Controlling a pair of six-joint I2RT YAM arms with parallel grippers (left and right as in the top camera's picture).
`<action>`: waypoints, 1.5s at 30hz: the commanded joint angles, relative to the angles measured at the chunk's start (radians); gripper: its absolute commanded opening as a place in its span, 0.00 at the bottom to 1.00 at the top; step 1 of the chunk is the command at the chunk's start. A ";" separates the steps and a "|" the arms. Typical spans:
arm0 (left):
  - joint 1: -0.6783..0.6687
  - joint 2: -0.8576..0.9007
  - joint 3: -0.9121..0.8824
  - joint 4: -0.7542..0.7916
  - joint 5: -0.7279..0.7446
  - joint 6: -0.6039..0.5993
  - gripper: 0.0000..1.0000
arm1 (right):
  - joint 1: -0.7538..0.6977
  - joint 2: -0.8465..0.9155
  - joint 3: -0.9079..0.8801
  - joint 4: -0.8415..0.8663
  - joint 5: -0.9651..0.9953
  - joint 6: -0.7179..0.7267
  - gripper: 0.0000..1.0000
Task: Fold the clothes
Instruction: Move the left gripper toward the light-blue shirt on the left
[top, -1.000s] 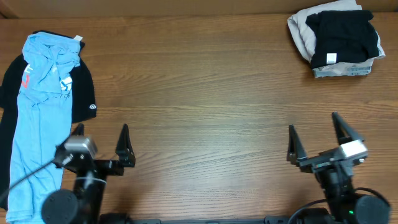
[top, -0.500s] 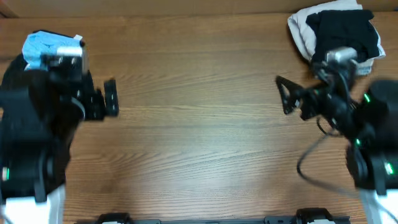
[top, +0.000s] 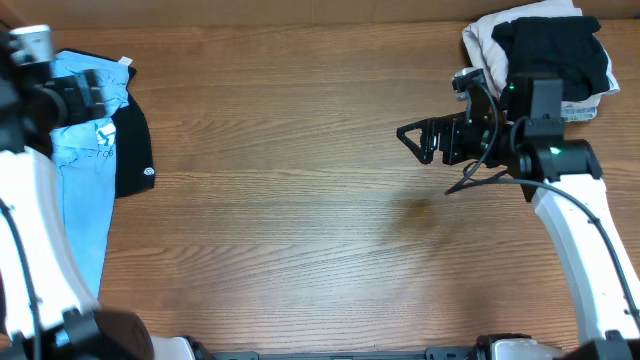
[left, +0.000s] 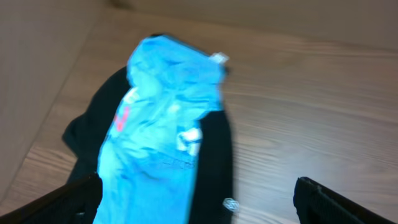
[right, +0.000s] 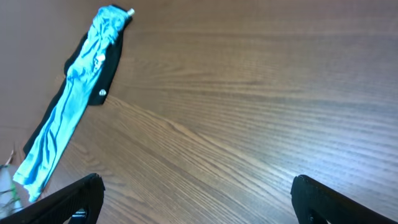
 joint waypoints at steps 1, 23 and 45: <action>0.117 0.120 0.022 0.077 0.131 0.068 0.93 | 0.003 0.028 0.016 0.000 -0.029 0.003 0.99; 0.197 0.668 0.022 0.539 0.148 0.169 0.86 | 0.003 0.046 0.014 -0.044 0.032 0.004 0.74; 0.177 0.624 0.024 0.595 0.176 -0.009 0.14 | 0.003 0.046 0.014 -0.010 0.032 0.004 0.66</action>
